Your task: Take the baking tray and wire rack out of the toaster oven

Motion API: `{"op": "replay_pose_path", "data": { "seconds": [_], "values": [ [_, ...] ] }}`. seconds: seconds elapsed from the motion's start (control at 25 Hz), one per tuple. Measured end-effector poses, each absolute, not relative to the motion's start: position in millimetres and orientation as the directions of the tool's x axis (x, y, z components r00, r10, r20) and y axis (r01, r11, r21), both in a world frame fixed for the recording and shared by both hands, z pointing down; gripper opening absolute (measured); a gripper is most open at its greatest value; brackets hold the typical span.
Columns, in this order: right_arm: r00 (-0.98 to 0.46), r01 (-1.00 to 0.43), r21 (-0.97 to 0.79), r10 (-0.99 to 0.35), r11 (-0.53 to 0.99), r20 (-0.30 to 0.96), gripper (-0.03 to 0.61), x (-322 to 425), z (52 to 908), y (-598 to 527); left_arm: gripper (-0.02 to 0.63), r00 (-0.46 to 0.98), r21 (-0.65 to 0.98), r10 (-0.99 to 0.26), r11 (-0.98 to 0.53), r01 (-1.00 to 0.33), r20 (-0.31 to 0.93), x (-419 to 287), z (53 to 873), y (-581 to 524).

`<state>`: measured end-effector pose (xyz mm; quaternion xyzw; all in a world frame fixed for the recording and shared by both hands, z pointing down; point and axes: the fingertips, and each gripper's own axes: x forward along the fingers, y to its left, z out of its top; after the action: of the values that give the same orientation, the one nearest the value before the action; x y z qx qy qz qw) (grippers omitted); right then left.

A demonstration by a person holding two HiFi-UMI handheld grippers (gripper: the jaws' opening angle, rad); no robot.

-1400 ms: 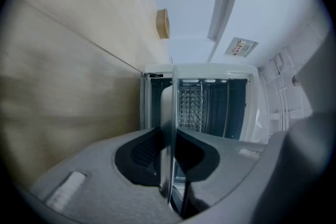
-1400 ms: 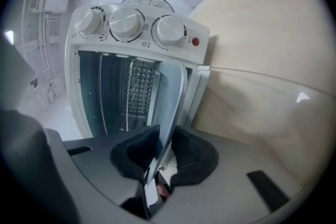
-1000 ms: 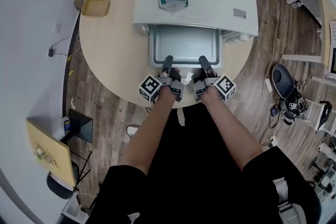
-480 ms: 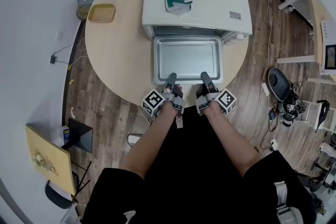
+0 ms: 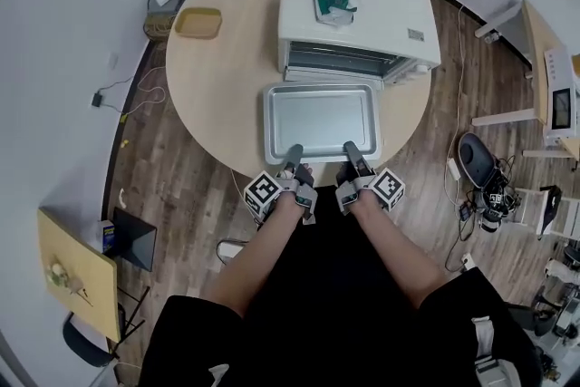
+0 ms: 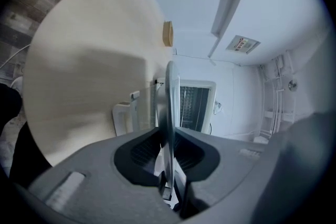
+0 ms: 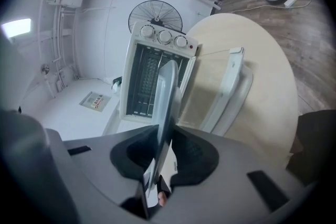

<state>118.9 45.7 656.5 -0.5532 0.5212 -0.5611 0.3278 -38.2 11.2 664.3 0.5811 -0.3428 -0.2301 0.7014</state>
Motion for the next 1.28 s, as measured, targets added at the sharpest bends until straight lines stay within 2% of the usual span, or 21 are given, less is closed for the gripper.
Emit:
{"op": "replay_pose_path", "data": {
  "seconds": [0.28, 0.56, 0.88, 1.28],
  "values": [
    [-0.302, -0.259, -0.946, -0.914, -0.194, 0.271, 0.071, 47.0, 649.1, 34.5, 0.067, 0.578, 0.983, -0.798, 0.18, -0.044, 0.172, -112.0, 655.2, 15.2],
    [-0.447, -0.266, -0.949, -0.851, -0.168, 0.275, 0.071, -18.2, 653.5, 5.2, 0.069, 0.431, 0.977, -0.881, 0.211, -0.009, 0.194, -178.1, 662.7, 12.4],
    [-0.539, -0.246, -0.951, -0.789, -0.186, 0.294, 0.072, -82.2, 676.7, -44.9, 0.069, 0.302, 0.964, -0.918, 0.264, -0.019, 0.257, -241.1, 679.3, -20.0],
    [-0.563, -0.246, -0.942, -0.758, -0.228, 0.33, 0.071, -110.7, 695.6, -121.0, 0.075, 0.283, 0.953, -0.911, 0.299, -0.043, 0.298, -267.5, 703.1, -90.4]
  ]
}}
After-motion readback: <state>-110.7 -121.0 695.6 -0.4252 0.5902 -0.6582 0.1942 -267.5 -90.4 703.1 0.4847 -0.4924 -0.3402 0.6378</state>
